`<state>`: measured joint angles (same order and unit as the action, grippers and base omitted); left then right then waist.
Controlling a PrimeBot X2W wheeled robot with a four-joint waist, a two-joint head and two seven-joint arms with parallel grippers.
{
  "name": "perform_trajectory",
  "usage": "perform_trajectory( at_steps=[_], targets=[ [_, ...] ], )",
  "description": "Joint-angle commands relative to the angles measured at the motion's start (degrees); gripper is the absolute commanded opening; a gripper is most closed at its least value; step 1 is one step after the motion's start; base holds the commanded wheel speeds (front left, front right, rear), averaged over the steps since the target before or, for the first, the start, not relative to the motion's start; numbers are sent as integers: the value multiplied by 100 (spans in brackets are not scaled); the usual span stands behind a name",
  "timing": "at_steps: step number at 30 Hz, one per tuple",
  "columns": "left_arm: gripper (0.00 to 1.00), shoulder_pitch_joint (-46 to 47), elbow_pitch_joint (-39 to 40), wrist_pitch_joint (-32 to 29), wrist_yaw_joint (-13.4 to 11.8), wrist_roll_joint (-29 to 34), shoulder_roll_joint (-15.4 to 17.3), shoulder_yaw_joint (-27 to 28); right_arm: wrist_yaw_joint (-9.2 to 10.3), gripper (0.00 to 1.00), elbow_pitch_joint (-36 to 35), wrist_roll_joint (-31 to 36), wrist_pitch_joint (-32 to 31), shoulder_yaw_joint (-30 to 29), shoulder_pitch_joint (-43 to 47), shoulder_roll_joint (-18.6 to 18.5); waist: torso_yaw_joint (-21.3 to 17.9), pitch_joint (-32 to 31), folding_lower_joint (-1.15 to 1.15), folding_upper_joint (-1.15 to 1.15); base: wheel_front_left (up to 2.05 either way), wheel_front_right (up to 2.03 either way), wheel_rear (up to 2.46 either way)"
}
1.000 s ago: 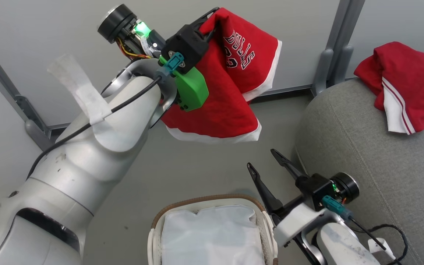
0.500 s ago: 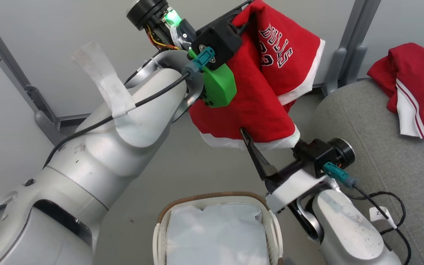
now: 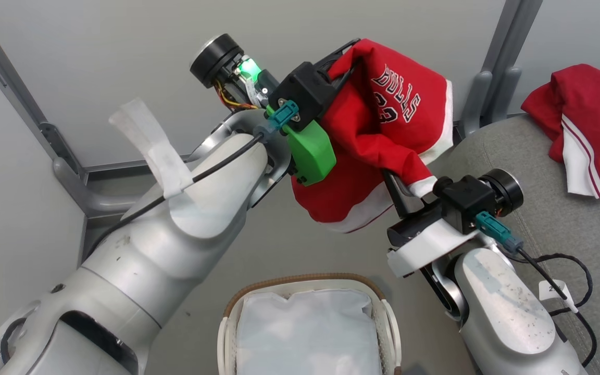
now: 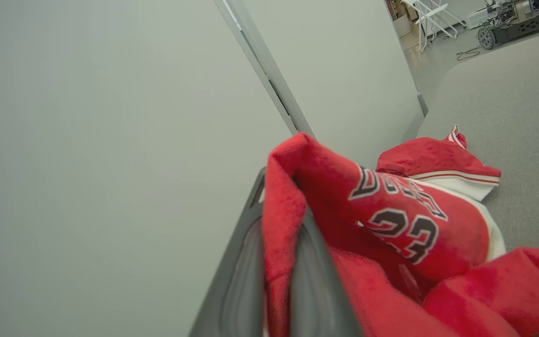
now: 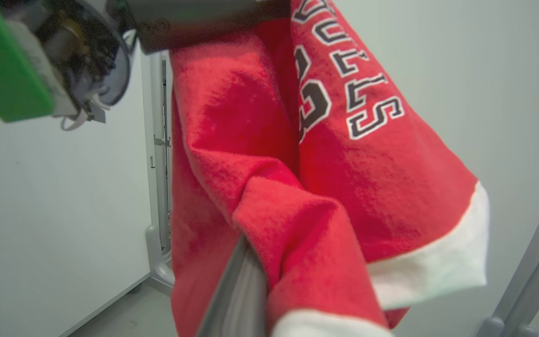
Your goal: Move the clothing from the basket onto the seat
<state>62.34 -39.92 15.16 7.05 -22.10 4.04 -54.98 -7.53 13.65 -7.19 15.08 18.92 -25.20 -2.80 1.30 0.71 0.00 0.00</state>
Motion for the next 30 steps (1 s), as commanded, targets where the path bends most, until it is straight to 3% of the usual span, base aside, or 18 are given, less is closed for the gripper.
perform_trajectory(
  at_steps=[1,4,5,6,8,9,10,18,30],
  targets=[
    [0,-140,-11,-2,-40,-85,34,67,8,0,-43,64,13,-32,-38,-19,-8,-3,0,0,0,0,0],
    [2,-386,44,-2,-90,-163,67,219,8,0,-105,112,13,-79,-21,-19,-24,-14,0,0,0,0,0],
    [18,-453,81,-2,-112,-190,82,282,8,0,-126,129,13,-98,-14,-18,-29,-13,0,0,0,0,0],
    [42,-554,131,-3,-122,-222,97,358,8,0,-140,142,13,-116,-4,-18,-33,-12,0,0,0,0,0],
    [55,-760,206,-3,-143,-247,113,459,8,0,-168,168,13,-164,17,-18,-33,-11,0,0,0,0,0],
    [74,-840,232,-3,-150,-254,125,504,8,0,-178,190,13,-185,24,-18,-32,-12,0,0,0,0,0],
    [100,-942,286,-3,-153,-254,134,573,8,0,-180,205,13,-207,31,-18,-31,-12,0,0,0,0,0],
    [100,-1866,624,-3,-191,-160,114,1037,8,0,-216,398,13,-488,70,-35,26,-17,0,0,0,0,0],
    [100,-3312,874,-3,-54,34,-40,1358,8,0,-284,562,13,-805,236,-110,68,7,0,0,0,0,0]
  ],
)
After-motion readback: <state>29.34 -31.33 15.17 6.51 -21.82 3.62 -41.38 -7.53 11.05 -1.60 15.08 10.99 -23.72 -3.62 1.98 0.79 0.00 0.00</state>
